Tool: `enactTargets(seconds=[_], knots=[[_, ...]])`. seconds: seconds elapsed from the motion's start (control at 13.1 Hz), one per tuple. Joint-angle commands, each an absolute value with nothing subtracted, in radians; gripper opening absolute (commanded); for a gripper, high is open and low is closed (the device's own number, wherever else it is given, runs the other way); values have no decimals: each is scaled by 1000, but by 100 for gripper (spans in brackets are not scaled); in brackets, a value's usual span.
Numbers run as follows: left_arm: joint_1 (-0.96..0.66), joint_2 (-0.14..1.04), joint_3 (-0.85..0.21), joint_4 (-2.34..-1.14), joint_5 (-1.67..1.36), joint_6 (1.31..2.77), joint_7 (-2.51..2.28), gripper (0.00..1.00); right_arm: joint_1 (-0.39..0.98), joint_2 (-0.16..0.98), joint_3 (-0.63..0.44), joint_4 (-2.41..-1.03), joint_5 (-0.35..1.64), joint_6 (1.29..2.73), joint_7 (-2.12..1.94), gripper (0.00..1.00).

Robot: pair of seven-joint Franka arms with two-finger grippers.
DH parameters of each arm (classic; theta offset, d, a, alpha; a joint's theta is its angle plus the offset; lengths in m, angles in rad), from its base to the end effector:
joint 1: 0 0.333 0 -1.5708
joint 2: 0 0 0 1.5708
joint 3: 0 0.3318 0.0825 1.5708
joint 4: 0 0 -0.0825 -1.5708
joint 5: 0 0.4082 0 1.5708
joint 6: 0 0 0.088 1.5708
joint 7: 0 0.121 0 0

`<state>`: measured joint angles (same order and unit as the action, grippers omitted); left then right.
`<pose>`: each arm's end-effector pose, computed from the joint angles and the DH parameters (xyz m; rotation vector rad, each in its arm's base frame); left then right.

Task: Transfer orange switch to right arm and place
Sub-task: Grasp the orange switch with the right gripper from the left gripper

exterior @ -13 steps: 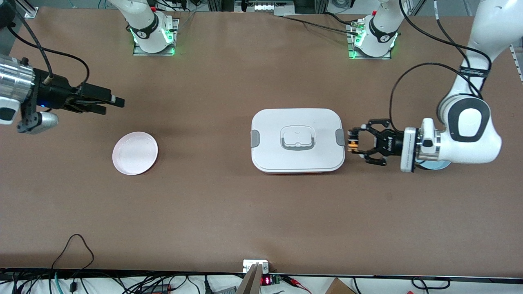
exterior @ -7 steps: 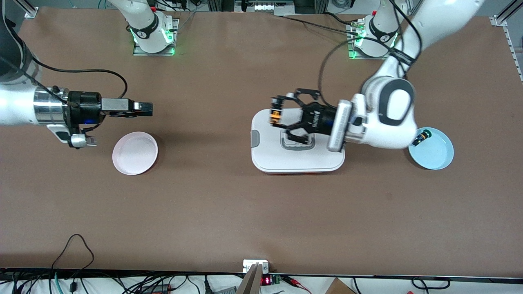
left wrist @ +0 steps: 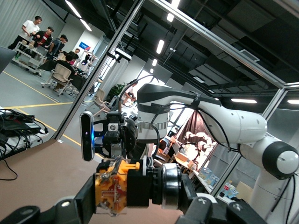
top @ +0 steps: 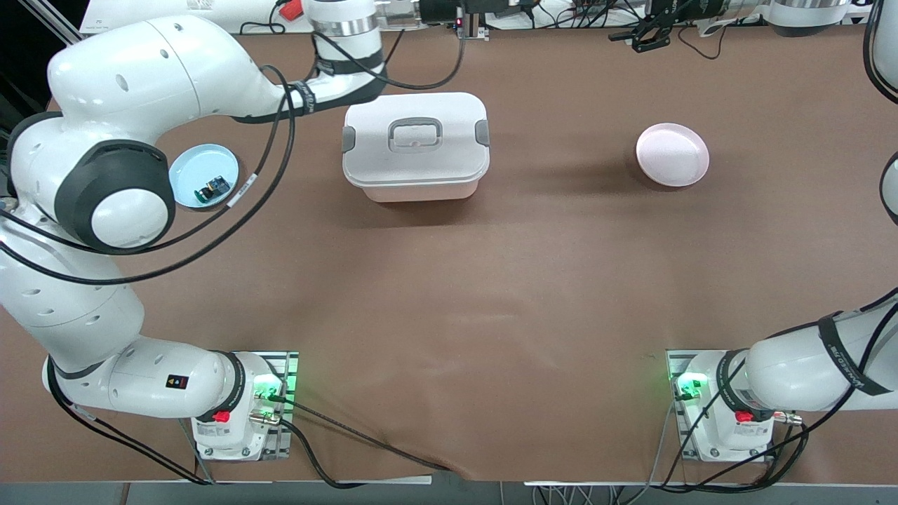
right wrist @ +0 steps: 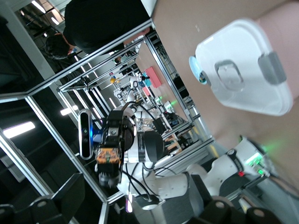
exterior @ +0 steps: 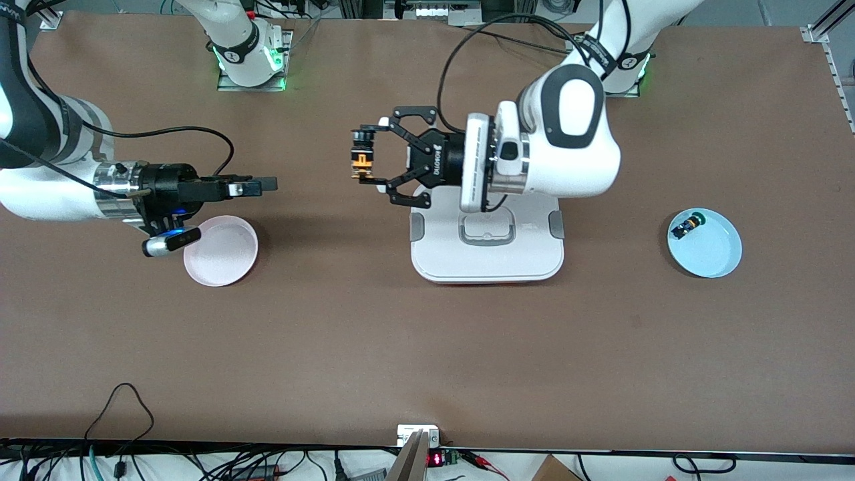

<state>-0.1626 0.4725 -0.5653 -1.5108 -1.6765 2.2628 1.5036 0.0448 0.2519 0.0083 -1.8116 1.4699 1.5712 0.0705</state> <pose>0.5928 -0.4704 0.5018 1.3794 -0.7630 0.8061 0.6259 0.1534 0.4612 -1.6371 0.3875 0.5037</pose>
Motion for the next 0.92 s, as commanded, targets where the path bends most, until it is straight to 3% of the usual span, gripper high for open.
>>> enactTargets(seconds=[0.0, 0.84], knots=[[-238, 524, -552, -1422, -1704, 2342, 1497, 0, 89, 221, 8, -1821, 1526, 1583, 147, 100], [-285, 592, -529, -1378, -1695, 2391, 1664, 0, 212, 198, 9, -1815, 1594, 1658, 230, 100]])
